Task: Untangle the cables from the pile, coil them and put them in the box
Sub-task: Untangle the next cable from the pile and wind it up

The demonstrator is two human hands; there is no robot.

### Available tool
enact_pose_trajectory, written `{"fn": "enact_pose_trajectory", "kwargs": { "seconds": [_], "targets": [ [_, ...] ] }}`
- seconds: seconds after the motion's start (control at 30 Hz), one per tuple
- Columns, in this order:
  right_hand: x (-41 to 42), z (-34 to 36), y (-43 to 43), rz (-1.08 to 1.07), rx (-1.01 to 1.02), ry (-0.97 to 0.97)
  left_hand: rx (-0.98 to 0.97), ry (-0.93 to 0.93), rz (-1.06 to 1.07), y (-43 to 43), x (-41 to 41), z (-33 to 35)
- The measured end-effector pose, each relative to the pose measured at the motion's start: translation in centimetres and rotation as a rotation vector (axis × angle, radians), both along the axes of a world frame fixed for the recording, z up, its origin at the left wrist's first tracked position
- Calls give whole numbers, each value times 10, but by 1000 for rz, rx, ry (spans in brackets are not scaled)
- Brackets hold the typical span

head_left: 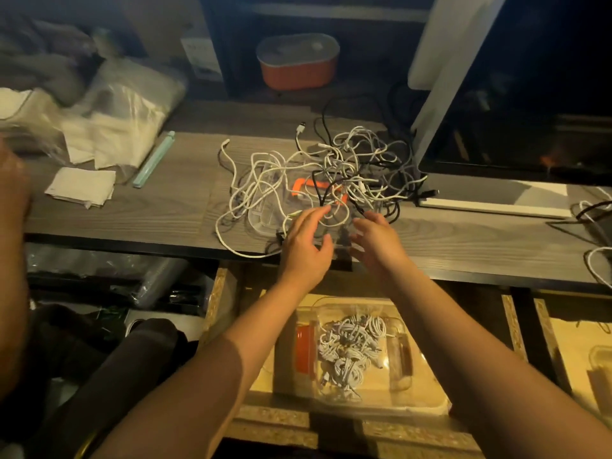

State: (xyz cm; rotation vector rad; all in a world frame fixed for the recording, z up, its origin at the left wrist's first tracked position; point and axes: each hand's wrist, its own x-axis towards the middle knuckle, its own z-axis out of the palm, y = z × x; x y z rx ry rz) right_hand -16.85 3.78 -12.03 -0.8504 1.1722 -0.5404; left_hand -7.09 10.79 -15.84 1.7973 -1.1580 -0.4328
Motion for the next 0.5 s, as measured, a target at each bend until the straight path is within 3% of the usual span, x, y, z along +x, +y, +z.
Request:
{"fn": "enact_pose_trajectory", "kwargs": {
  "seconds": [0.2, 0.5],
  "targets": [
    [9, 4, -12, -8, 66, -23, 161, -124, -256, -19, 15, -1],
    [-18, -5, -14, 36, -295, 311, 121, -524, -400, -53, 8, -14]
  ]
}}
